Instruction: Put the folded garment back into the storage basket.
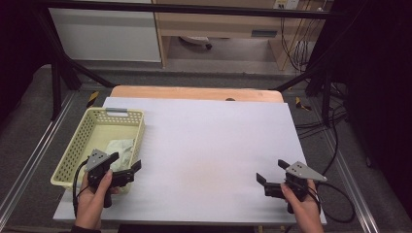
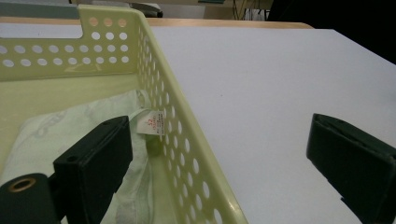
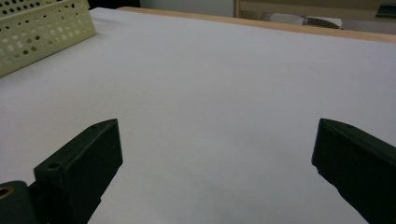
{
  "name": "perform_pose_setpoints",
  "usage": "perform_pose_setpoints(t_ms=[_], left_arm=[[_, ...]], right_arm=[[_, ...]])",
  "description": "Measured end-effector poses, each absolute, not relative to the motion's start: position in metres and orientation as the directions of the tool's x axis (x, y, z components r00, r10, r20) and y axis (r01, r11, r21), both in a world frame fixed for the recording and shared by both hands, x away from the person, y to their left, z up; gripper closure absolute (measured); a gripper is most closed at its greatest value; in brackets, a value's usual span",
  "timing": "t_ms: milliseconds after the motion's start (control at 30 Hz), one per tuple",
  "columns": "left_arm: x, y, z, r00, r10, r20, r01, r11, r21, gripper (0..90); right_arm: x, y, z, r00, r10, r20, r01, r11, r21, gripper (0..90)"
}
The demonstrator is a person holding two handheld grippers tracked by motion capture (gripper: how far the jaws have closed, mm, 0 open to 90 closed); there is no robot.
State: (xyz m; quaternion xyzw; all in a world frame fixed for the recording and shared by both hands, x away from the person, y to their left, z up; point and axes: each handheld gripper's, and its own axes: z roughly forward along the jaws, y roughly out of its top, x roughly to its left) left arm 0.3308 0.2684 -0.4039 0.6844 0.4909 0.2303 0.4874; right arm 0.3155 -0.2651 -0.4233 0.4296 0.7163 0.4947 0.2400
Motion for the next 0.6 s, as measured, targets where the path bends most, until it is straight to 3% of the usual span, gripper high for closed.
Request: perform_pose_setpoints(t_ms=[400,600], left_arm=[[0.331,0.268,-0.404,0.412,0.897,-0.159,0.446,-0.046,0.894,7.0],[0.331,0.267,-0.404,0.412,0.898,-0.157,0.445,-0.048,0.894,7.3]], right_arm=[[0.315,-0.237,-0.428,-0.603,0.796,0.054,0.339,0.195,0.92,2.4],[0.317,-0.229,-0.423,-0.6,0.799,0.035,0.299,0.183,0.937,2.3]])
